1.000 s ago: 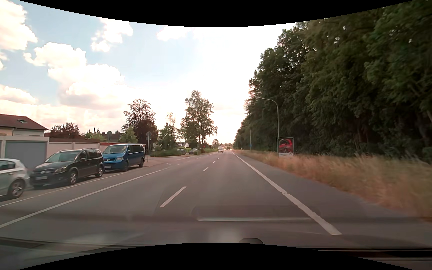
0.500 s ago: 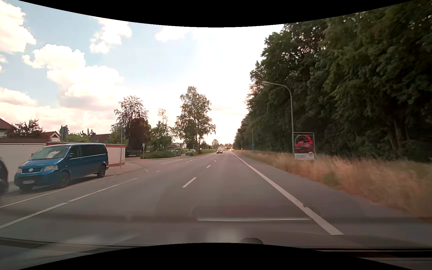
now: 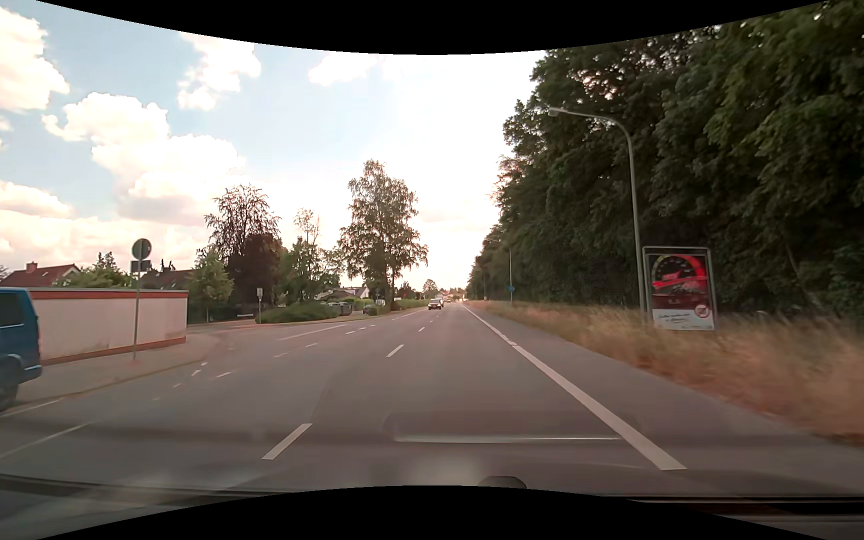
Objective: Follow the waypoints while adhering to traffic rules and regulations
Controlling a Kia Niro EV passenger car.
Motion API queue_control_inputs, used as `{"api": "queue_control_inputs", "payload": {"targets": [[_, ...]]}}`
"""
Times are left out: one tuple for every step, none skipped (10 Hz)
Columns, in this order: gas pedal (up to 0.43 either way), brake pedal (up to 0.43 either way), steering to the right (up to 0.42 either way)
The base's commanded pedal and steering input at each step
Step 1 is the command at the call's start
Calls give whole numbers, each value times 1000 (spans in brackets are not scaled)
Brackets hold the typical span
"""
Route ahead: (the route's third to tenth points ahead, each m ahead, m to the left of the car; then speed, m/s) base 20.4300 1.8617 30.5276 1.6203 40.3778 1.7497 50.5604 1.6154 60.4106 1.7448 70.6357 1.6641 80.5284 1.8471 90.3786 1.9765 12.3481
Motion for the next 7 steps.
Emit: {"api": "queue_control_inputs", "payload": {"targets": [[28, 0, -4], [28, 0, -4], [28, 0, -4], [28, 0, -5], [28, 0, -4], [28, 0, -5], [28, 0, -5]]}}
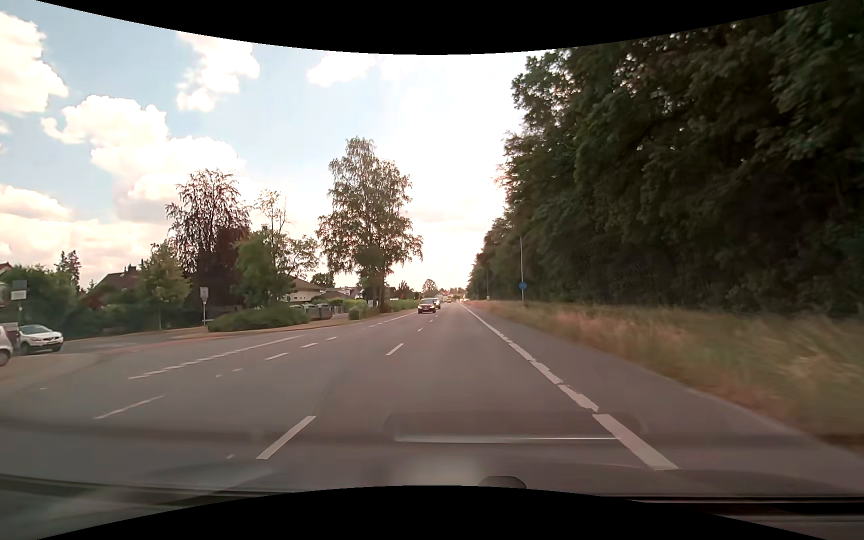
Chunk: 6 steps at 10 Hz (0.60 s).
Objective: Follow the waypoints while adhering to traffic rules and regulations
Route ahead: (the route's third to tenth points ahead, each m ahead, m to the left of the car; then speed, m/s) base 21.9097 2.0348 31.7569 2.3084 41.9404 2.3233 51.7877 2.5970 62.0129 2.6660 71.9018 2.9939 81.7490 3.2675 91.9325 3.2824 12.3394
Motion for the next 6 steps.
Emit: {"api": "queue_control_inputs", "payload": {"targets": [[28, 0, -5], [28, 0, -5], [28, 0, -5], [28, 0, -6], [28, 0, -6], [28, 0, -6]]}}
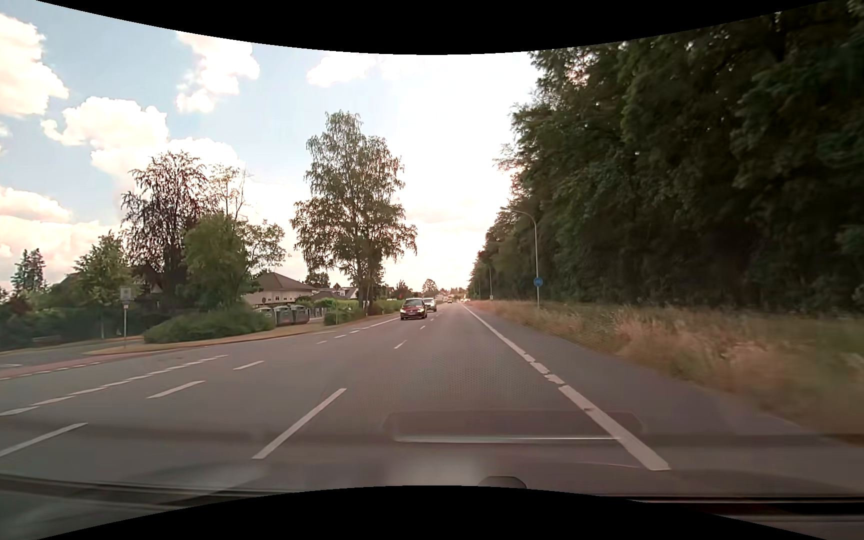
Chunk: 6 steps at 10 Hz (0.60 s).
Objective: Follow the waypoints while adhering to traffic rules and regulations
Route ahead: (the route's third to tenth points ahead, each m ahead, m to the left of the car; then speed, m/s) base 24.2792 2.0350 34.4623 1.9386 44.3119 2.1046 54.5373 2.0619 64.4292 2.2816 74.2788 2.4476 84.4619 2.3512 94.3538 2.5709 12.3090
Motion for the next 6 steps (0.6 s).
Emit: {"api": "queue_control_inputs", "payload": {"targets": [[28, 0, -6], [28, 0, -6], [28, 0, -6], [28, 0, -6], [28, 0, -6], [28, 0, -6]]}}
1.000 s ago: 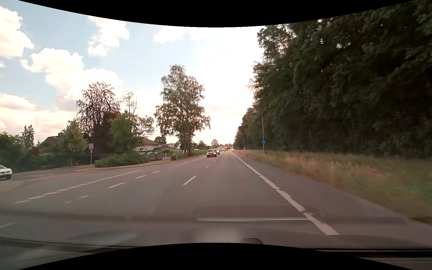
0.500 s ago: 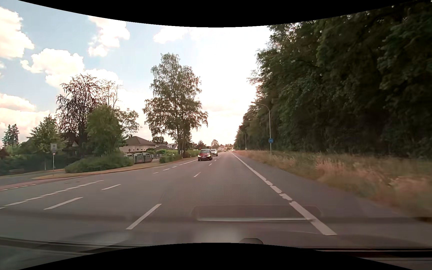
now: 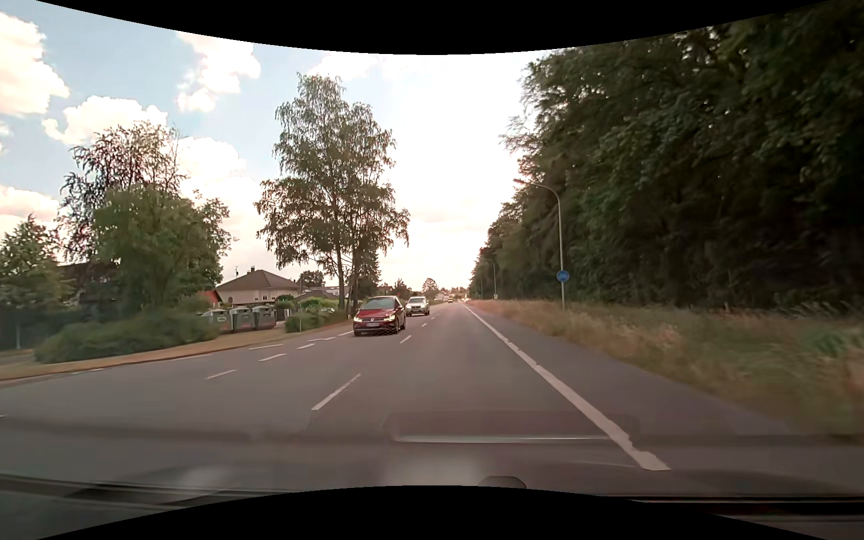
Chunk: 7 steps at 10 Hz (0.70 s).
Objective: Follow the waypoints while adhering to traffic rules and regulations
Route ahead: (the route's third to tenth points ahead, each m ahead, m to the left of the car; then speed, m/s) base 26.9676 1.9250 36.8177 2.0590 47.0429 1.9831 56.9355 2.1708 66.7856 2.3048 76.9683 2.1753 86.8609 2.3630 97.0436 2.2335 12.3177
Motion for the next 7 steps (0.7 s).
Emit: {"api": "queue_control_inputs", "payload": {"targets": [[28, 0, -6], [28, 0, -6], [28, 0, -6], [28, 0, -6], [39, 0, -6], [39, 0, -6], [39, 0, -6]]}}
